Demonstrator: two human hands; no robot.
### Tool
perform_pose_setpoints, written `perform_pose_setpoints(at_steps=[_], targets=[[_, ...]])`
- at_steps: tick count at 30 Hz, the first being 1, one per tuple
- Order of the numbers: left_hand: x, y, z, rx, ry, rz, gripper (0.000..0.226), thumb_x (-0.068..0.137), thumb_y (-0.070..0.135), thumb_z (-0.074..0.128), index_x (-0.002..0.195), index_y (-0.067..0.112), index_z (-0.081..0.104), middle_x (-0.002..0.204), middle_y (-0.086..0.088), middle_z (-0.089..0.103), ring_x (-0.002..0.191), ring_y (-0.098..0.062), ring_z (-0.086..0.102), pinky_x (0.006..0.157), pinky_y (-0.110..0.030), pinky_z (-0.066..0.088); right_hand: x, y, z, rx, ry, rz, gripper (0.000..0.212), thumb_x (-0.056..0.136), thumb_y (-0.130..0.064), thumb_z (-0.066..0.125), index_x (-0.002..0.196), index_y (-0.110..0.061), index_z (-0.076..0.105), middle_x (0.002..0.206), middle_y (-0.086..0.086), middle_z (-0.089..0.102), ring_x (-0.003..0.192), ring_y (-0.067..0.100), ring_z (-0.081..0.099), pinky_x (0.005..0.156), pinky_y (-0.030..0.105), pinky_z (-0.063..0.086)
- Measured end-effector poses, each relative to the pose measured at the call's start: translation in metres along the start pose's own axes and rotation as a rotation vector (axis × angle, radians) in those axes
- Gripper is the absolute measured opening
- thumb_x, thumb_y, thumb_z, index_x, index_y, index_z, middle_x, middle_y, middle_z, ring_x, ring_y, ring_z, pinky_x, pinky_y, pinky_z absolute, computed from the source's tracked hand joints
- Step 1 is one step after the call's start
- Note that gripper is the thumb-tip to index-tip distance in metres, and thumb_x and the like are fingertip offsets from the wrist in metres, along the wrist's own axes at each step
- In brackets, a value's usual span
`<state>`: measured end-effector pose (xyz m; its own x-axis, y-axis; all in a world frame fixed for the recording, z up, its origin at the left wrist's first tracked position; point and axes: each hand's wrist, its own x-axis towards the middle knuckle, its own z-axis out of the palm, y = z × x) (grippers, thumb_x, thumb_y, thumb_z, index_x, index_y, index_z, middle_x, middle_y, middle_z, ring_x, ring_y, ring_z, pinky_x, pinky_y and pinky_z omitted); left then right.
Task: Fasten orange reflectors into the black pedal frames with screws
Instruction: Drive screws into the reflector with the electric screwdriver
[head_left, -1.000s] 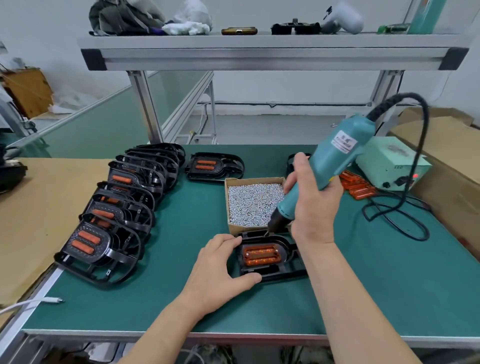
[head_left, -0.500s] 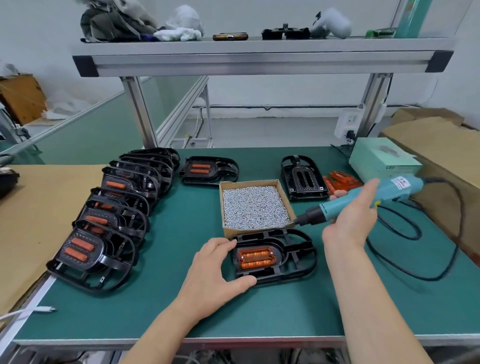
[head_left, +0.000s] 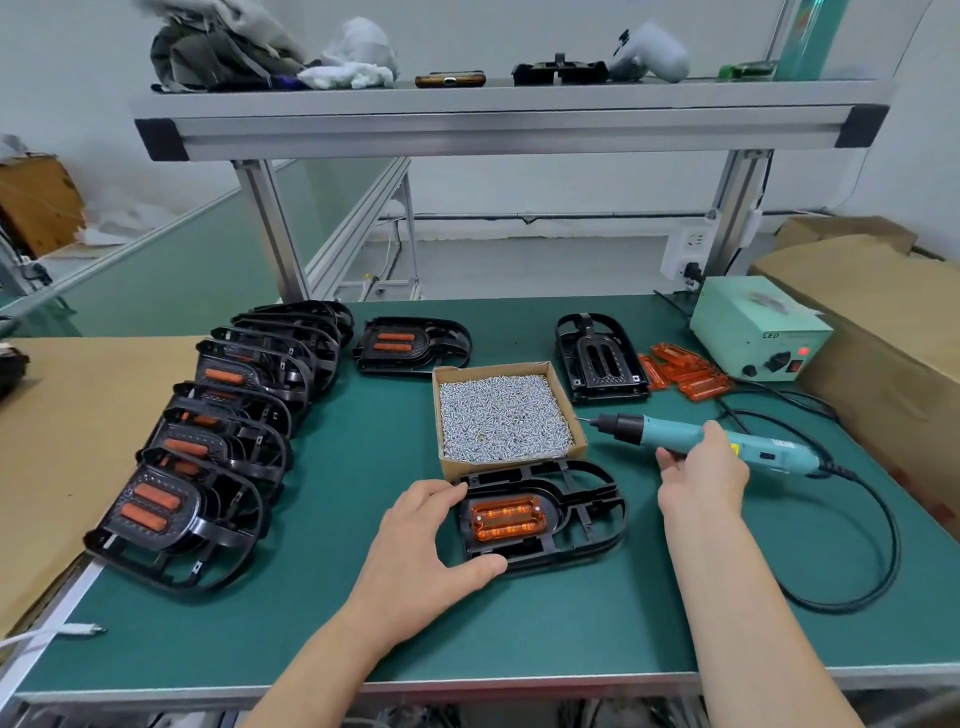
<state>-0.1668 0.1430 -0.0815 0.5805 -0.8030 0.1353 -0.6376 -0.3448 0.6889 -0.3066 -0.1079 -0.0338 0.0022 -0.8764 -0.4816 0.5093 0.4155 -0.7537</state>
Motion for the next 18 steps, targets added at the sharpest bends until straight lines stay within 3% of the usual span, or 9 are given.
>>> perform_pose_setpoints(at_steps=[4,7,10,12,16,18], targets=[[0.001,0.000,0.000,0.001,-0.001,0.003,0.093,0.063,0.076,0.065,0.142,0.032,0.047,0.128,0.031,0.039,0.126,-0.001,0.042,0.111,-0.030,0.037,0.001,-0.004,0.000,-0.022,-0.090,0.043,0.020,0.103,-0.010,0.052,0.121,-0.013,0.044,0.120,0.011,0.055,0.105,0.027,0.062,0.088,0.035,0.056],[0.000,-0.001,0.000,0.003,-0.003,0.003,0.093,0.064,0.076,0.065,0.143,0.032,0.047,0.128,0.032,0.039,0.126,-0.001,0.042,0.111,-0.030,0.037,0.003,-0.010,-0.008,-0.070,-0.160,0.054,0.025,0.103,-0.004,0.048,0.128,-0.006,0.044,0.127,0.023,0.058,0.094,0.030,0.066,0.089,0.040,0.056],[0.000,-0.001,0.000,0.008,-0.005,0.005,0.093,0.064,0.076,0.065,0.143,0.032,0.046,0.127,0.032,0.039,0.126,0.000,0.042,0.110,-0.029,0.037,0.009,-0.014,-0.021,-0.234,-0.249,0.034,0.037,0.106,-0.008,0.045,0.140,0.004,0.038,0.123,0.032,0.061,0.098,0.036,0.067,0.082,0.036,0.057],[0.001,-0.001,0.000,0.011,-0.005,0.004,0.093,0.064,0.077,0.064,0.143,0.032,0.046,0.127,0.032,0.038,0.126,0.000,0.041,0.111,-0.028,0.036,0.013,-0.017,-0.026,-0.389,-0.302,0.018,0.032,0.108,-0.014,0.044,0.133,0.005,0.039,0.112,0.032,0.065,0.094,0.037,0.070,0.077,0.033,0.059],[0.000,-0.002,0.001,0.021,-0.014,0.005,0.093,0.064,0.077,0.064,0.144,0.032,0.045,0.128,0.032,0.038,0.127,0.000,0.041,0.110,-0.027,0.036,0.017,-0.023,-0.033,-0.541,-0.319,0.025,0.024,0.107,-0.018,0.049,0.109,0.006,0.044,0.086,0.026,0.070,0.075,0.030,0.071,0.051,0.020,0.058],[0.000,-0.002,0.000,0.018,-0.013,0.009,0.093,0.065,0.077,0.064,0.144,0.032,0.045,0.128,0.032,0.038,0.126,0.000,0.041,0.111,-0.028,0.036,0.018,-0.021,-0.035,-0.599,-0.314,0.010,0.026,0.106,-0.018,0.051,0.096,0.006,0.051,0.076,0.021,0.072,0.068,0.026,0.072,0.050,0.019,0.057]])
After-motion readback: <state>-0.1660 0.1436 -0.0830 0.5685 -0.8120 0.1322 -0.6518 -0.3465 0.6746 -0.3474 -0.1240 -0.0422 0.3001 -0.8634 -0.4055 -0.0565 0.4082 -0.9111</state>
